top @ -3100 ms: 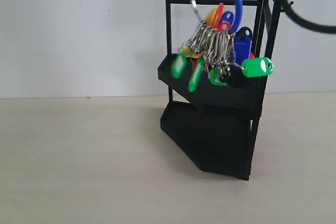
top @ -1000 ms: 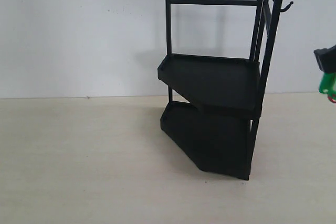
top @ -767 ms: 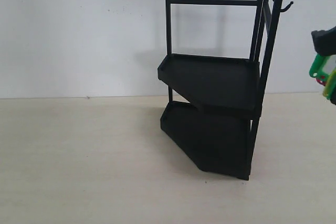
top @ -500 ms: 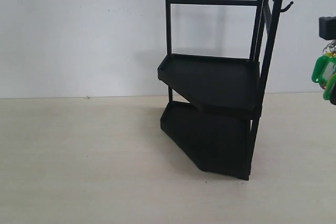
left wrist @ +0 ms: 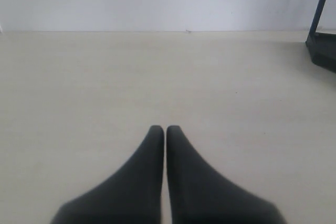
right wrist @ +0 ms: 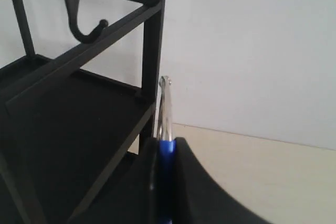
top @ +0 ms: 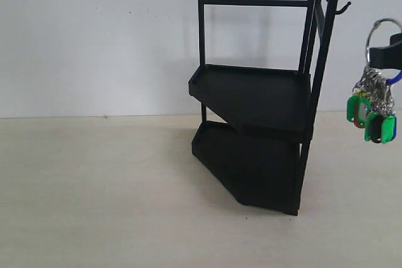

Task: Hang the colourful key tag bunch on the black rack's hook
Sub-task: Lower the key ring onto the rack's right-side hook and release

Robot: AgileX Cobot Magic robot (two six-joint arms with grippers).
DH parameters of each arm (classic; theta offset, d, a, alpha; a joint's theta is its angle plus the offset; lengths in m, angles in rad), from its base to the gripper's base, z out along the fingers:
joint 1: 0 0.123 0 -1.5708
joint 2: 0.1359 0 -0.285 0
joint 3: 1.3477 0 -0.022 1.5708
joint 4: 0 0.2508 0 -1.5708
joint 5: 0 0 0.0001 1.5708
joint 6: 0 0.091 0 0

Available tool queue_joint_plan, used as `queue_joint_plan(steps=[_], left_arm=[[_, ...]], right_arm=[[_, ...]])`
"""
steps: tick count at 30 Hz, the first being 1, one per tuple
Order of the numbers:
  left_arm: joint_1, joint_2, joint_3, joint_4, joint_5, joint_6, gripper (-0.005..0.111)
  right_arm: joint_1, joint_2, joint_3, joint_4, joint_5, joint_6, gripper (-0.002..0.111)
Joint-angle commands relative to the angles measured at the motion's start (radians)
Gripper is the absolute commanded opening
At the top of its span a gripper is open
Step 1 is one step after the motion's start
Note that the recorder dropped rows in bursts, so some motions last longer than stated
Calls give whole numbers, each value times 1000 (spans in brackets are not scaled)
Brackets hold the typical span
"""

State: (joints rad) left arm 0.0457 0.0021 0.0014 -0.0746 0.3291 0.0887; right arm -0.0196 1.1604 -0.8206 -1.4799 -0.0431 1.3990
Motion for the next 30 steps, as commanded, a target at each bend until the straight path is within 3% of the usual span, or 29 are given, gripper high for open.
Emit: queue_joint_plan(steps=[1, 15, 22, 29, 30], left_arm=[[2, -2, -1, -7, -15, -10, 4], [2, -2, -1, -7, -15, -10, 4], [2, -2, -1, -7, -15, -10, 4], [2, -2, -1, -7, -15, -10, 4], [2, -2, -1, -7, -15, -10, 4]], right_arm=[[-8, 65, -61, -6, -20, 18, 0], [104, 118, -171, -6, 43, 14, 0], [224, 118, -171, -13, 224, -22, 0], [238, 118, -171, 10, 227, -15, 0], [238, 118, -171, 10, 227, -15, 4]])
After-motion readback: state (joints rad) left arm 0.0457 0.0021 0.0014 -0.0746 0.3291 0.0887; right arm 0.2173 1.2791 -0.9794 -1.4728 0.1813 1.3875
